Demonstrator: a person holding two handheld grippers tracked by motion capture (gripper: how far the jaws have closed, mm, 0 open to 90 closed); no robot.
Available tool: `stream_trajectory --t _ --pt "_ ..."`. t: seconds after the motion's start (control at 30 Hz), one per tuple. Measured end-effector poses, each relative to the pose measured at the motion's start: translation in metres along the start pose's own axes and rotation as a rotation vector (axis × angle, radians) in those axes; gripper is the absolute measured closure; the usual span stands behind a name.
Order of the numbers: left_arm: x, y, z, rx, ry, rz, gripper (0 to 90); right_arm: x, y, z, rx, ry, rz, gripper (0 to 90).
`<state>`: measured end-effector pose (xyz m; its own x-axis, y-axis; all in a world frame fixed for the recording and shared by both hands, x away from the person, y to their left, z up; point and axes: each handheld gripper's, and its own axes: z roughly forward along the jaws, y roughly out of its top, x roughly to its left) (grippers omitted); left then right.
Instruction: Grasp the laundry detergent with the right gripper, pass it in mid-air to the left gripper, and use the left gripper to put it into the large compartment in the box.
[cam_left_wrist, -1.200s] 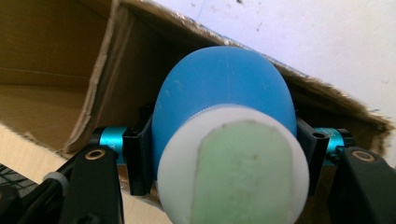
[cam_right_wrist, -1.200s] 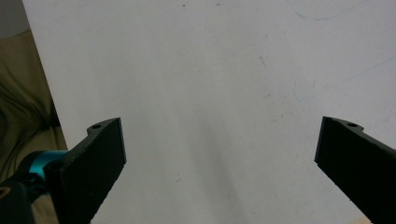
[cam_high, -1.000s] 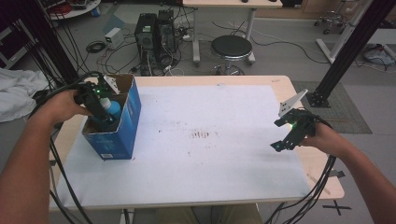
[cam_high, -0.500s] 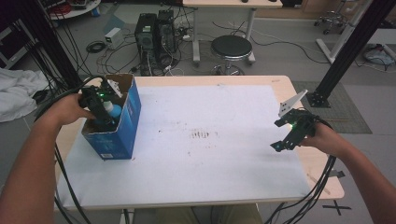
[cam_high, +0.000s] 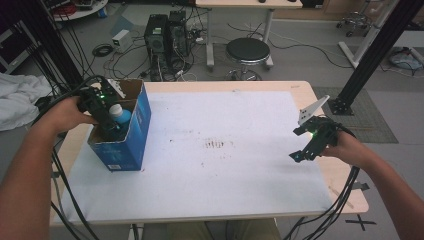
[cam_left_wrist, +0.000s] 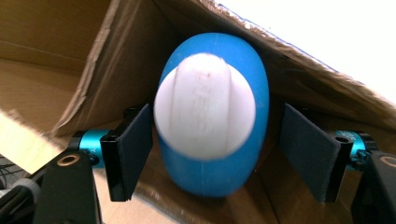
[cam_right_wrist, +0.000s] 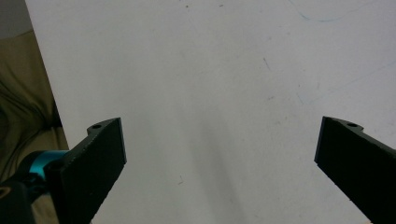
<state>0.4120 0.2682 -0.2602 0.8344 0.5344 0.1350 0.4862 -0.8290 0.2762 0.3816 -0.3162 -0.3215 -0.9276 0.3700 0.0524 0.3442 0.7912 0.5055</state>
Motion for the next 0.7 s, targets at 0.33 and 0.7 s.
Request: stream_trajectory --t 0.33,0.7 --pt "-0.006 -0.006 -0.035 -0.077 0.041 -0.042 23.6 0.003 0.002 -0.005 -0.008 -0.006 -0.009 1.0" --pt "-0.021 -0.003 -0.069 -0.134 0.025 -0.047 23.6 0.006 0.003 -0.01 -0.007 -0.017 -0.011 1.0"
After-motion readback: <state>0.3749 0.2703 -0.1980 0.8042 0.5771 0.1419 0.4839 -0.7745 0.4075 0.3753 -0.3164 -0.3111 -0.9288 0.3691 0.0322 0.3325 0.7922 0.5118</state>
